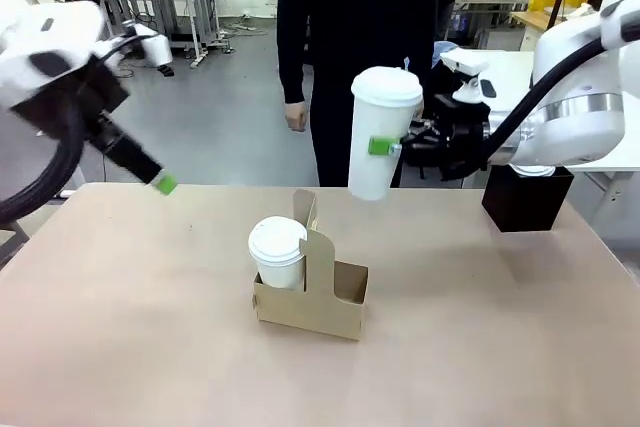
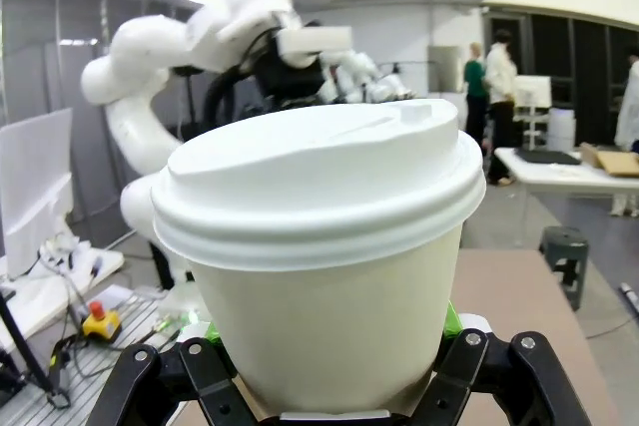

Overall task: Pour a drink into a cup and package it in a carrier.
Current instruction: Insert the held 600 ml Paper Cup into the Cup Carrier.

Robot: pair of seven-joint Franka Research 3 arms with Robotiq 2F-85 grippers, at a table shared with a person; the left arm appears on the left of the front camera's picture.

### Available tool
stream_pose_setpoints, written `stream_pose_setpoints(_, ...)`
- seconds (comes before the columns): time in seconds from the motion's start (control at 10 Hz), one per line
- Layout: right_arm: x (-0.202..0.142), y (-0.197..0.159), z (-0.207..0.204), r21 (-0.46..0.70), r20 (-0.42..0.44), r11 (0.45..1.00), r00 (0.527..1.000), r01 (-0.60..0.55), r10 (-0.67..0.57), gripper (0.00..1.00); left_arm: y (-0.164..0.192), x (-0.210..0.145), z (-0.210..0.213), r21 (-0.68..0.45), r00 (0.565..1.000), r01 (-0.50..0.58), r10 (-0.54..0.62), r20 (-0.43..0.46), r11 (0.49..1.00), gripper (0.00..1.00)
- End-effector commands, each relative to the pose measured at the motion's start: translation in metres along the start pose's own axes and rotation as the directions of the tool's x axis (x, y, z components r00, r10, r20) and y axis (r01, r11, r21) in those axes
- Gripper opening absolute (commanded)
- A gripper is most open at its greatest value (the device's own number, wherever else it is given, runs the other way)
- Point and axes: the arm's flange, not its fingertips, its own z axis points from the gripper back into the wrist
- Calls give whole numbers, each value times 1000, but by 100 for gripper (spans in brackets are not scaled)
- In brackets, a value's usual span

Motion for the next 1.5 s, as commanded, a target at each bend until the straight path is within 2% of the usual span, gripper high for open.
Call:
stream_pose_setpoints(0.0, -9, 5, 4, 25, -38, 1000, 999, -13, 14, 80, 12, -24, -22, 9, 995, 42, -42, 95, 999, 100)
stream_pose_setpoints(0.1, -3, 5, 4, -25, -20, 998, 999, 49, -50, 80, 13, -19, -36, 132, 992, -129, 125, 34, 983, 100)
stream_pose_setpoints(0.2, -9, 4, 0, 17, -22, 1000, 1000, 9, -9, 80, 17, -8, 0, 13, 999, 17, -18, 45, 1000, 100)
stream_pose_setpoints(0.6, -13, 5, 1, 11, -27, 1000, 999, 21, -21, 80, 21, -4, -6, 27, 999, 0, -1, 48, 1000, 100)
stream_pose_setpoints(0.7, -25, 9, -3, 21, -8, 1000, 1000, 6, -6, 80, 37, -11, -13, -8, 999, 23, -23, 25, 1000, 100)
stream_pose_setpoints(0.8, -38, 15, -9, 29, -32, 1000, 999, -8, 9, 80, 49, -22, -23, -36, 999, 41, -40, 29, 999, 100)
stream_pose_setpoints(1.2, -72, 30, -31, 96, 0, 995, 999, -32, 32, 80, 82, -38, -48, -45, 993, 96, -99, -58, 994, 100)
stream_pose_setpoints(1.3, -76, 36, -34, 128, 8, 991, 999, -33, 33, 80, 84, -42, -50, -41, 993, 106, -108, -52, 993, 100)
stream_pose_setpoints(1.4, -81, 38, -38, 139, 4, 990, 1000, -19, 19, 80, 74, -36, -47, -46, 998, 54, -56, -34, 997, 100)
